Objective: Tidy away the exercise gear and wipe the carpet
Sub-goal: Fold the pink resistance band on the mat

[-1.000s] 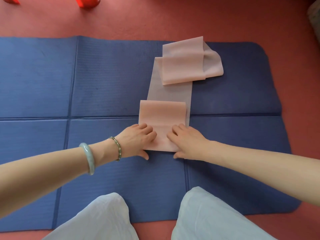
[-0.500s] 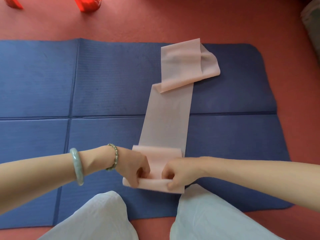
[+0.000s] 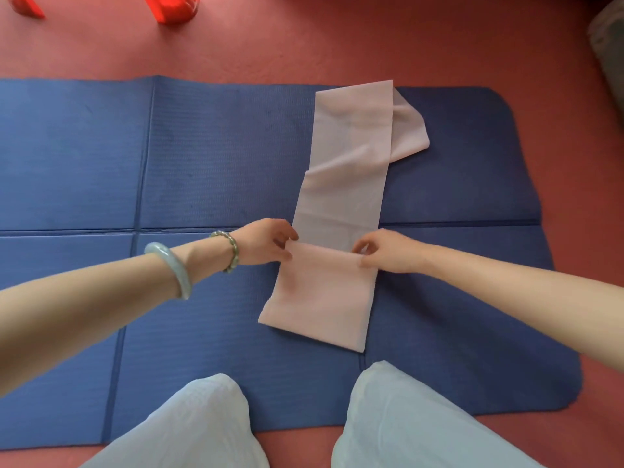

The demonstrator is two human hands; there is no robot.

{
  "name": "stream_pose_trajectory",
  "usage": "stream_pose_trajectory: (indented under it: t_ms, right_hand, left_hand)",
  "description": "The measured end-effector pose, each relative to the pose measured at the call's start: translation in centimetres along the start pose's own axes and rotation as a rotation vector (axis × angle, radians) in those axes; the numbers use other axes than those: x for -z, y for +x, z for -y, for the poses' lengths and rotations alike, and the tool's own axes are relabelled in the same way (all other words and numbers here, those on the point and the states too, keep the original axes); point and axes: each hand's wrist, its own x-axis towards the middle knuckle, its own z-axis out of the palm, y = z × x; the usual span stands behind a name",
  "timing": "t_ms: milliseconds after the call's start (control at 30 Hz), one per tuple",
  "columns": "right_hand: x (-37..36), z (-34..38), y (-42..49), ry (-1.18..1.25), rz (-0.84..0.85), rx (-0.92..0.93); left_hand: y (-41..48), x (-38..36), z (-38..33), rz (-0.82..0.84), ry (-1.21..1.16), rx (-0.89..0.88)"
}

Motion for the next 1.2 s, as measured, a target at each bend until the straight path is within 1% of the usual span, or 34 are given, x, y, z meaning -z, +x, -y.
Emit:
stream_pose_trajectory:
  t_ms: [33,67,100,167,200,233,267,333,400,433,500,533,600,633,667,733,800,867,900,933,967,1000,1100,1167,1200]
  right_hand:
    - [-0.2,-0.2,0.2,-0.01,-0.055,-0.007]
    - [-0.6,-0.1,0.2,-0.057,-0.114,0.011]
    - [-1.1,0.3,-0.2,-0.166,-0.177,0.035]
    - [-2.3,1.4,-1.7,-0.393,-0.324,0.164]
    - [-3.0,2.0,-2.6,-0.451,-0.354,0.24]
    - [-3.8,2.4,-3.4,-0.482,-0.32,0.288]
    - [-4.6,2.8,-4.1,-0.501,-0.248,0.308]
    - [-6.8,2.9,-4.8,-0.588,-0.104,0.325]
    - [-8.6,2.5,-5.0,-0.753,0.01,0.356]
    - [-8.8,2.2,-4.9,-0.809,-0.001,0.369]
    - [-8.3,1.3,-3.8,-0.764,-0.097,0.409]
    - [-7.8,1.2,-3.6,-0.735,-0.138,0.453]
    - [-6.4,2.0,-3.8,-0.629,-0.117,0.481]
    - [-6.1,2.2,-3.9,-0.568,-0.125,0.473]
    - [-6.2,2.4,-4.0,-0.526,-0.081,0.465]
    - [-6.5,3.0,-4.7,-0.38,0.179,0.417]
    - [-6.8,3.6,-5.3,-0.202,0.44,0.345]
    - [-6.7,3.8,-5.7,-0.054,0.614,0.252]
    - [-6.3,3.9,-5.7,-0.008,0.657,0.204]
    - [-5.8,3.7,-5.6,0.029,0.656,0.17]
    - [-5.1,3.5,-5.5,0.062,0.624,0.143]
    - [-4.4,3.0,-5.1,0.107,0.575,0.112]
    - [-2.7,1.2,-3.7,0.341,0.457,-0.028]
    - [-2.0,0.1,-2.8,0.38,0.332,-0.093]
    - [-1.8,-0.3,-2.4,0.343,0.24,-0.11]
  left_hand:
    - [0.2,-0.8,0.2,-0.06,0.11,-0.01]
    - [0.1,-1.7,0.2,-0.137,0.241,-0.061]
    - [-0.3,-2.6,0.3,-0.235,0.377,-0.162]
    - [-1.5,-4.4,0.5,-0.403,0.613,-0.467]
    - [-2.0,-5.1,0.8,-0.427,0.665,-0.605]
    - [-2.6,-5.7,1.1,-0.385,0.695,-0.702]
    - [-3.1,-6.2,1.5,-0.309,0.736,-0.759]
    - [-3.9,-7.0,2.4,-0.173,0.858,-0.77]
    - [-4.2,-7.3,3.2,-0.146,0.935,-0.749]
    - [-4.2,-7.4,3.4,-0.167,0.922,-0.741]
    - [-4.0,-7.0,3.5,-0.223,0.828,-0.731]
    - [-4.0,-6.7,3.4,-0.224,0.79,-0.709]
    - [-4.0,-6.3,2.9,-0.19,0.755,-0.647]
    - [-4.1,-5.9,2.4,-0.114,0.709,-0.582]
    - [-4.3,-5.4,1.8,-0.004,0.654,-0.486]
    - [-4.9,-4.7,0.8,0.313,0.502,-0.281]
    - [-5.6,-4.4,0.1,0.572,0.385,-0.171]
    - [-6.3,-4.5,0.1,0.765,0.251,-0.076]
    - [-6.6,-4.5,0.2,0.807,0.189,-0.041]
    - [-6.6,-4.3,0.2,0.799,0.148,-0.024]
    - [-6.4,-4.0,0.3,0.744,0.129,-0.024]
    - [-6.0,-3.5,0.3,0.652,0.139,-0.04]
    - [-3.9,-2.1,0.4,0.313,0.197,-0.118]
    - [-2.6,-1.7,0.3,0.156,0.152,-0.129]
    - [-2.1,-1.7,0.3,0.092,0.151,-0.127]
